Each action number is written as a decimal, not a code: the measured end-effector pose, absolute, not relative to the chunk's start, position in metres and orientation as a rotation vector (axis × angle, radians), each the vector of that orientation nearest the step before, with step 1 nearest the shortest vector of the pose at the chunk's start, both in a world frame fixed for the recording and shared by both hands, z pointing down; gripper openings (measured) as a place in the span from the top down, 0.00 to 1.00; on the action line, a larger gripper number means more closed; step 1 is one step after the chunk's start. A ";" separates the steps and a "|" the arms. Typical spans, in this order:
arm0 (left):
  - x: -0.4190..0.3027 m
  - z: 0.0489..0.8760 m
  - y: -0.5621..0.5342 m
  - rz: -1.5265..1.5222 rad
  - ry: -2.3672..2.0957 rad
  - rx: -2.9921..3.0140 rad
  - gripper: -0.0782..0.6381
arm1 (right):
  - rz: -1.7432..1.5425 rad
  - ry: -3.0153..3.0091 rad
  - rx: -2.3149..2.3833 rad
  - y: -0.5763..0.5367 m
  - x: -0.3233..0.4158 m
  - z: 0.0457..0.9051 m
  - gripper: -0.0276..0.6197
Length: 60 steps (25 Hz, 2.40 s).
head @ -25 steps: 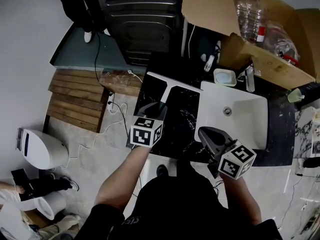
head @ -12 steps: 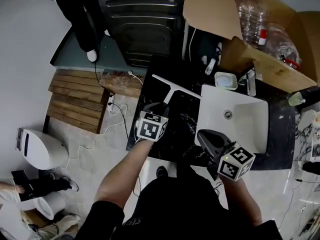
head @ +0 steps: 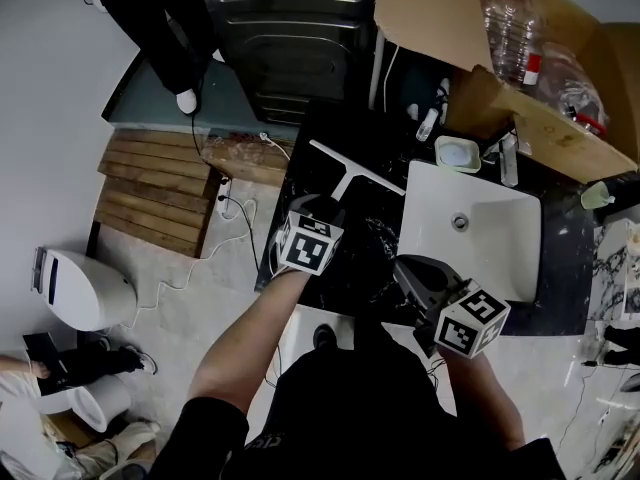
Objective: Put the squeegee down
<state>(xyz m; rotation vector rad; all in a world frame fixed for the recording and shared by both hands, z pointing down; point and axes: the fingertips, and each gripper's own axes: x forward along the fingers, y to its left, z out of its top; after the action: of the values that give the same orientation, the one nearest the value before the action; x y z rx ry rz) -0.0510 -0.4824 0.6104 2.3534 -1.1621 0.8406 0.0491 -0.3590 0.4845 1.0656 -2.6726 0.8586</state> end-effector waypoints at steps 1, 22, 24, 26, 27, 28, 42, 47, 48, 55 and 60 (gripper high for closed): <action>-0.052 0.609 -0.481 0.831 -1.172 2.357 0.63 | 0.857 -2.675 1.066 -0.358 0.048 0.484 0.95; -0.091 0.497 -0.372 0.490 -1.263 2.551 0.68 | 0.696 -2.696 1.085 -0.275 0.004 0.453 0.95; -0.094 0.489 -0.358 0.456 -1.260 2.561 0.69 | 0.674 -2.691 1.110 -0.265 0.007 0.443 0.95; -0.096 0.480 -0.345 0.420 -1.262 2.568 0.71 | 0.654 -2.685 1.133 -0.257 0.012 0.436 0.95; -0.097 0.476 -0.340 0.401 -1.264 2.572 0.71 | 0.644 -2.683 1.141 -0.254 0.014 0.433 0.95; -0.098 0.472 -0.335 0.381 -1.266 2.574 0.72 | 0.635 -2.682 1.147 -0.252 0.017 0.431 0.95; -0.057 0.409 -0.307 0.234 -1.388 2.595 0.83 | 0.613 -2.708 1.242 -0.237 0.116 0.409 0.95; -0.015 0.392 -0.291 0.194 -1.402 2.614 0.86 | 0.593 -2.725 1.291 -0.233 0.165 0.400 0.95; -0.009 0.389 -0.289 0.192 -1.404 2.618 0.86 | 0.577 -2.737 1.294 -0.232 0.172 0.396 0.95; 0.029 0.367 -0.289 0.143 -1.404 2.656 0.88 | 0.343 -2.807 1.294 -0.227 0.200 0.361 0.95; 0.043 0.358 -0.290 0.123 -1.393 2.675 0.88 | 0.223 -2.795 1.295 -0.221 0.212 0.350 0.95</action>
<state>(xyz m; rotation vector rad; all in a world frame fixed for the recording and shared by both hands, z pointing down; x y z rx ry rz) 0.0433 -0.2896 0.3577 2.6753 -1.3930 0.1225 0.2125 -0.2210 0.3499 1.2951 -2.7946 0.2230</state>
